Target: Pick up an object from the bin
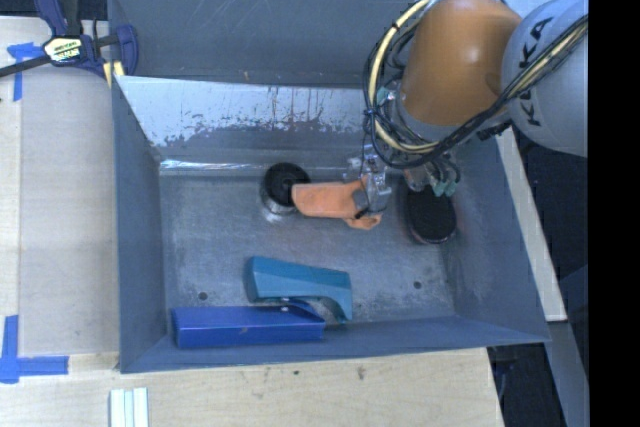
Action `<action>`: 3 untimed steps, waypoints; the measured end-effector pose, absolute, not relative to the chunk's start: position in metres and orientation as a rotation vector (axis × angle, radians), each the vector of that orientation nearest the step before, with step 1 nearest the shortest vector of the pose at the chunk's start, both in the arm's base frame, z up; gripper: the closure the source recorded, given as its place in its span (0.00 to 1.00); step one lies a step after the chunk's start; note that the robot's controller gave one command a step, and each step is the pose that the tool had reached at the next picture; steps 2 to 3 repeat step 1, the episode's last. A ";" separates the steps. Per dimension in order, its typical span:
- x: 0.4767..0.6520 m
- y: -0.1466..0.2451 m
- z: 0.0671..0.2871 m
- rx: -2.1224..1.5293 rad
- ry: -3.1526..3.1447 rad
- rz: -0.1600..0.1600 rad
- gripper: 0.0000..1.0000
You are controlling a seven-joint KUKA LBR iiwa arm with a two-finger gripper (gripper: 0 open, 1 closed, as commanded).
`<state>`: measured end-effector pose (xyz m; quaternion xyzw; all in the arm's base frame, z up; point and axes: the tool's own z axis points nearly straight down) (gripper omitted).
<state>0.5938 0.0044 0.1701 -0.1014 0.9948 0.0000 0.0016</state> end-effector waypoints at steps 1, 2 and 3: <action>0.588 0.002 0.218 -0.305 3.131 0.002 1.00; 0.588 0.002 0.218 -0.305 3.131 0.002 1.00; 0.588 0.002 0.218 -0.305 3.131 0.002 1.00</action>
Offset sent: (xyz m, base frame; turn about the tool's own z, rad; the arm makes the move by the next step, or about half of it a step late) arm 0.0143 0.0275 0.0972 0.0073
